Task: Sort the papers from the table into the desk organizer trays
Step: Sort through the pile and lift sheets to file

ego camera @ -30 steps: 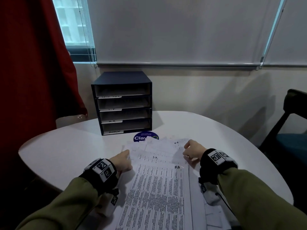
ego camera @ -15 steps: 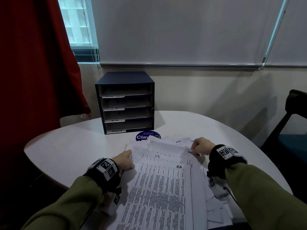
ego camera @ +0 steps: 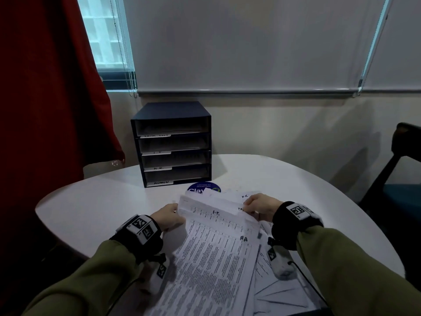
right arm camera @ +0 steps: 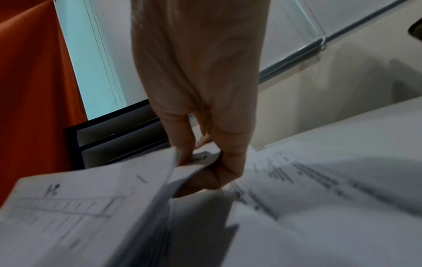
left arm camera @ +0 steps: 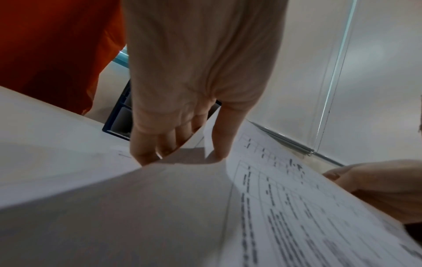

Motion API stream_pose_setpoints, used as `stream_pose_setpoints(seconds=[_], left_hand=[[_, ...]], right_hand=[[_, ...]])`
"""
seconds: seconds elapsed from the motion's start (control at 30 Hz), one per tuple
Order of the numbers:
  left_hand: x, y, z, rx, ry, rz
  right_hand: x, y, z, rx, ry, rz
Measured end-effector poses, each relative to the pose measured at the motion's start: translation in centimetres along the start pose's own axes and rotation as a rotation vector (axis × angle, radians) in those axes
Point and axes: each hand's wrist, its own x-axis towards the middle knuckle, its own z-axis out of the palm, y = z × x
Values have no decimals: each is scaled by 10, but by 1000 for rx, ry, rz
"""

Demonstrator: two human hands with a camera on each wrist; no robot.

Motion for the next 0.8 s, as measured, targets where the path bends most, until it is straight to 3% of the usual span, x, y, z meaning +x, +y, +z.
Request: stream_pose_setpoints(seconds=[0.1, 0.2, 0.43, 0.63, 0.8], left_hand=[[-1, -9, -1, 70, 4, -19], [-1, -19, -3, 69, 2, -37], [-4, -30, -10, 14, -28, -24], [-10, -33, -11, -90, -92, -5], [-11, -32, -14, -71, -83, -10]], right_hand=[[0, -7, 7, -148, -35, 46], [6, -7, 2, -206, 94, 12], [19, -10, 12, -316, 178, -43], [21, -16, 20, -404, 126, 5], [19, -15, 14, -230, 111, -35]])
